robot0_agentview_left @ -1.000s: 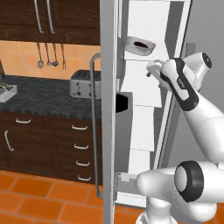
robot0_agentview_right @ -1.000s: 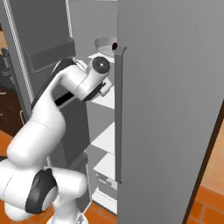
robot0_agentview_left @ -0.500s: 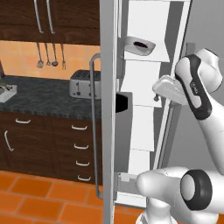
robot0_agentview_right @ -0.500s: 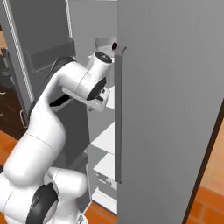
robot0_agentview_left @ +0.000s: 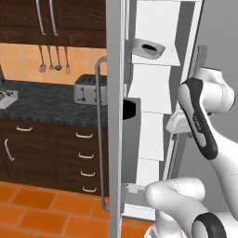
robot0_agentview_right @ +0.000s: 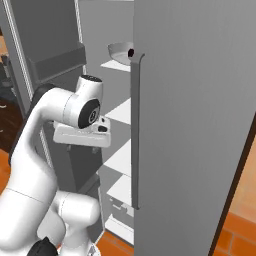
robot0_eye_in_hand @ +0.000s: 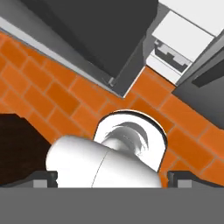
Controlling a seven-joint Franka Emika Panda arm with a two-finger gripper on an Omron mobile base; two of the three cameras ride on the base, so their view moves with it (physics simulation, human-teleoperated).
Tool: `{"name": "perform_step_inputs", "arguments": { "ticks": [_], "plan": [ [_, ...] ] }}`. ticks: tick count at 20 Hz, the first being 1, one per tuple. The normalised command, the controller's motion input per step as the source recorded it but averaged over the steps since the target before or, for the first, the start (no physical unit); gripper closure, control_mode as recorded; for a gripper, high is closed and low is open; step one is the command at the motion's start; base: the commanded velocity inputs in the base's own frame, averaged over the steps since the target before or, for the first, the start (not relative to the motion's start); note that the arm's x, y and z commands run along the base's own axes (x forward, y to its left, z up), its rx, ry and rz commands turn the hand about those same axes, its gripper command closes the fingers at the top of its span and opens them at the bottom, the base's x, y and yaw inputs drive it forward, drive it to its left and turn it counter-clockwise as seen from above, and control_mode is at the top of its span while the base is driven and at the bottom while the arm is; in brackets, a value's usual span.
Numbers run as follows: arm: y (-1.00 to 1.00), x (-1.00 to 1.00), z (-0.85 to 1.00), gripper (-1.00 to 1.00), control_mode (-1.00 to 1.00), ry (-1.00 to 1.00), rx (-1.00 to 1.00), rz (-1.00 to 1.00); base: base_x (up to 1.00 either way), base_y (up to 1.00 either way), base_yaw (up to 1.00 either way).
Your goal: Take the meat container that has the fish and place it on the second highest rack of the freezer. Then take the vegetable container that has the eggplant and garlic and place it on the highest rack of the freezer.
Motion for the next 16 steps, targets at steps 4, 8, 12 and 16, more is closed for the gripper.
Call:
{"name": "perform_step_inputs", "arguments": {
  "ticks": [4, 8, 12, 16],
  "plan": [
    [0.19, -0.23, 0.0, -1.0, -1.0, 0.11, 0.0, 0.27, 0.0, 0.0, 0.0],
    [0.32, 0.0, 0.0, -1.0, -1.0, 0.01, -0.04, 0.05, 0.0, 0.0, 0.0],
    [0.0, 0.0, 0.0, -1.0, 1.0, 0.0, 0.0, 0.0, -0.14, 0.27, 0.22],
    [0.0, 0.0, 0.0, -1.0, 1.0, 0.0, 0.0, 0.0, -0.31, 0.11, 0.86]
  ]
}}
